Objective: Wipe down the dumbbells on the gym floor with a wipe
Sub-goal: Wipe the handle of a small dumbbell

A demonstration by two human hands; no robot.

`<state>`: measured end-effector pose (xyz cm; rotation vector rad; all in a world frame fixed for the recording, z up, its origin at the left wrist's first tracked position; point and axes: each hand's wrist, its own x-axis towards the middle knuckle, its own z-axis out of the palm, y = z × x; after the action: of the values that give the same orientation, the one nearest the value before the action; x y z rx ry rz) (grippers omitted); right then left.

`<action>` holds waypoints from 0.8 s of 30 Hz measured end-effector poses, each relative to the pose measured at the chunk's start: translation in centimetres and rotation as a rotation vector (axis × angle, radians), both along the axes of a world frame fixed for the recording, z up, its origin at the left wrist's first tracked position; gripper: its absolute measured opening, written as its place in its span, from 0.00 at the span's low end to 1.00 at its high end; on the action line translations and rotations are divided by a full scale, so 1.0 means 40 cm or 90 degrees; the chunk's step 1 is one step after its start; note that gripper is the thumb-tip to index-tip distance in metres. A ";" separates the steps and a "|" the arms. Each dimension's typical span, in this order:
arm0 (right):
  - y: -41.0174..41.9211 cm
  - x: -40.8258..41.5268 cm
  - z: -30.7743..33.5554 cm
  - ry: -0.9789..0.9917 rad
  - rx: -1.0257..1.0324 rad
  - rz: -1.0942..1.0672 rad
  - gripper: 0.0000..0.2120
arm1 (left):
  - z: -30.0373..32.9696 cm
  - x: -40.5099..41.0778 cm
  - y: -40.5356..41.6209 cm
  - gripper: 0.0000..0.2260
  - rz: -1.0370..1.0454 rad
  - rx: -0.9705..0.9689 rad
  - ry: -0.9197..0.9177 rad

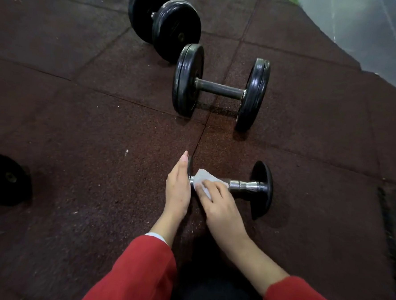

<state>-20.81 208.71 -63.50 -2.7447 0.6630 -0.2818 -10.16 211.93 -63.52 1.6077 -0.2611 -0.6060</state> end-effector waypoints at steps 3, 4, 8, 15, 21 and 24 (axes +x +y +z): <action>-0.025 -0.034 -0.013 -0.010 -0.066 0.001 0.18 | 0.003 -0.005 0.001 0.19 -0.002 -0.001 -0.003; -0.028 -0.036 -0.010 -0.014 -0.062 -0.019 0.19 | 0.005 -0.005 0.001 0.19 -0.002 0.000 -0.004; -0.021 0.007 0.017 -0.023 0.010 -0.124 0.20 | 0.007 0.000 -0.003 0.19 0.002 -0.002 0.001; -0.056 0.093 0.065 0.109 0.017 -0.025 0.13 | -0.003 -0.001 0.001 0.18 0.004 -0.004 -0.009; -0.105 0.137 0.094 0.239 0.029 -0.097 0.14 | -0.006 0.002 -0.001 0.18 -0.009 0.009 -0.019; -0.090 0.100 0.089 0.219 0.007 -0.127 0.14 | 0.000 0.003 -0.002 0.18 -0.007 -0.001 -0.005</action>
<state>-16.82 205.09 -59.92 -2.7424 1.0256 0.1568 -10.05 211.86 -63.53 1.6086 -0.2767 -0.6079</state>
